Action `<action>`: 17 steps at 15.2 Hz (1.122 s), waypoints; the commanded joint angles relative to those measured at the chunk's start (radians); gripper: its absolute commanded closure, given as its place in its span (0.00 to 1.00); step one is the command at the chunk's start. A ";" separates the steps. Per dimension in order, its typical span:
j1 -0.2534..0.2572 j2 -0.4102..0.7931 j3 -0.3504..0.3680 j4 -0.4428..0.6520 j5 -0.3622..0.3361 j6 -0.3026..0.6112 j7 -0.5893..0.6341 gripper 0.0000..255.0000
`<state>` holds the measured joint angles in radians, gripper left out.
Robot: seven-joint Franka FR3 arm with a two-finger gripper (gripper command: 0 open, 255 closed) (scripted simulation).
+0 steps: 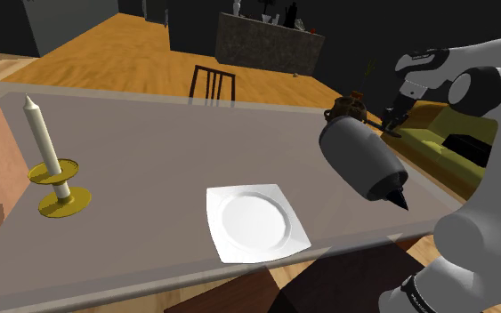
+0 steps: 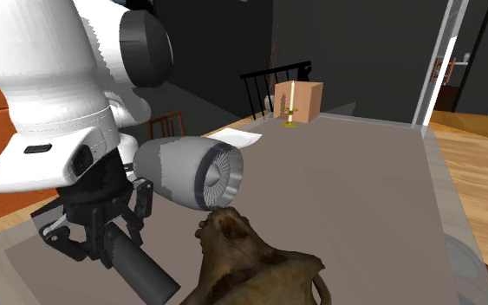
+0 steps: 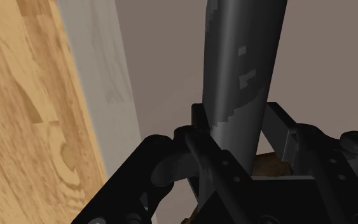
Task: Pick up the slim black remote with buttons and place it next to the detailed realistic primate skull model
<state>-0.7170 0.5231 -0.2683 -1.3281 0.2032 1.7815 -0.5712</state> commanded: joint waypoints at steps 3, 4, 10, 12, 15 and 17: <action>0.002 0.005 0.001 -0.047 0.003 0.051 -0.007 1.00; 0.003 0.007 0.002 -0.057 0.004 0.063 -0.008 1.00; 0.004 0.026 0.006 -0.108 0.012 0.133 -0.017 1.00; 0.005 0.034 0.007 -0.123 0.015 0.155 -0.021 1.00; 0.004 0.047 0.010 -0.143 0.020 0.188 -0.025 1.00; 0.004 0.057 0.012 -0.155 0.023 0.209 -0.029 1.00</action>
<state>-0.7134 0.5767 -0.2575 -1.4741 0.2249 1.9777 -0.5983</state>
